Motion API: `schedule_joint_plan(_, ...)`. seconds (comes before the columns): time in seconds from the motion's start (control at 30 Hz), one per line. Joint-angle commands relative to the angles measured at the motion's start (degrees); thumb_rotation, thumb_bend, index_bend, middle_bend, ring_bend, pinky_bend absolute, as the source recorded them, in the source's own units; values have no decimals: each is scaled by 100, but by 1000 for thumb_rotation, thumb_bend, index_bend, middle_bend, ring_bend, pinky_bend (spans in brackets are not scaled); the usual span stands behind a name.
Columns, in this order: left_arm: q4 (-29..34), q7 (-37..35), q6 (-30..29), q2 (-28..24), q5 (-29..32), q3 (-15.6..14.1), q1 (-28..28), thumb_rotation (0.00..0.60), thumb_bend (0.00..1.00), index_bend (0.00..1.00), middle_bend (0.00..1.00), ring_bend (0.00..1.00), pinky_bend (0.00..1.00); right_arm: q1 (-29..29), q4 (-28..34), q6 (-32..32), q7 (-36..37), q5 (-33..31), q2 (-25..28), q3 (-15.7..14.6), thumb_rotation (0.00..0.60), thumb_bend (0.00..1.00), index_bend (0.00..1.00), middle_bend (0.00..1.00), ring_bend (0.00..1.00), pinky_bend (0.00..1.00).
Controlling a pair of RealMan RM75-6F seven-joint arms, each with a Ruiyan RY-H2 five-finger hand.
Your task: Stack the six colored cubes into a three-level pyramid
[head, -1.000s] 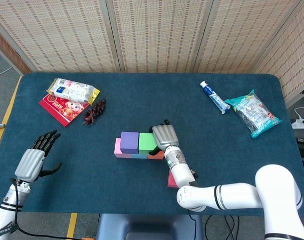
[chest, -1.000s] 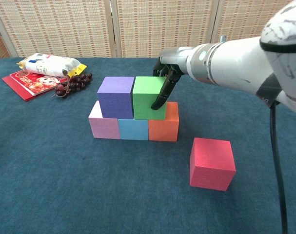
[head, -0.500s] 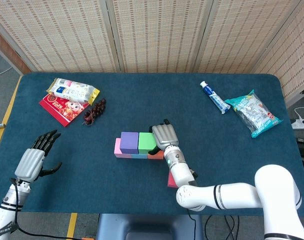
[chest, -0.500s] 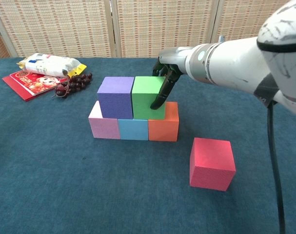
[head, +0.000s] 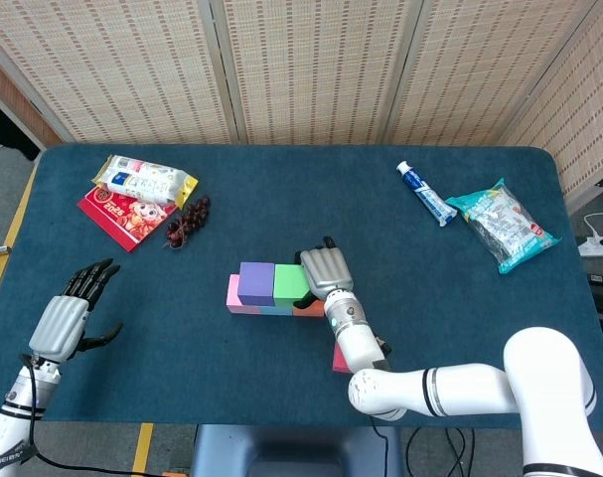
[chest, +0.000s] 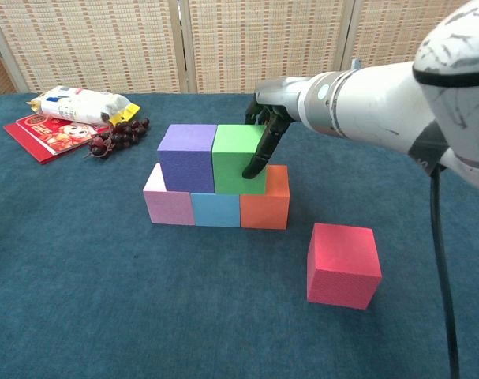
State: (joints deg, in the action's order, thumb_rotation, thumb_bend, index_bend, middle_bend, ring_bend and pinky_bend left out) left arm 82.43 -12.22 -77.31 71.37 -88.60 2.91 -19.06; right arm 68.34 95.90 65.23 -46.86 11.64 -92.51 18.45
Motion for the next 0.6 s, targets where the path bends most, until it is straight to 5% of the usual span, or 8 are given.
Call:
schedule_joint_plan(0.03, -3, -5, 4, 3, 1, -2, 0, 600, 307, 26, 0, 0, 105, 1, -13, 0, -16, 1, -6, -12, 600, 262, 552, 534, 354, 180)
schedule_joint_plan(0.2, -22, -9, 9, 13, 5, -1, 0, 600, 307, 26, 0, 0, 105, -1, -20, 0, -46, -9, -10, -24, 600, 262, 504, 531, 330, 158)
schedule_joint_plan(0.6, -63, -47, 0, 38, -10, 0, -3, 600, 308, 20, 0, 0, 105, -28, 86, -23, -46, 54, 23, -54, 600, 137, 122, 312, 158, 33)
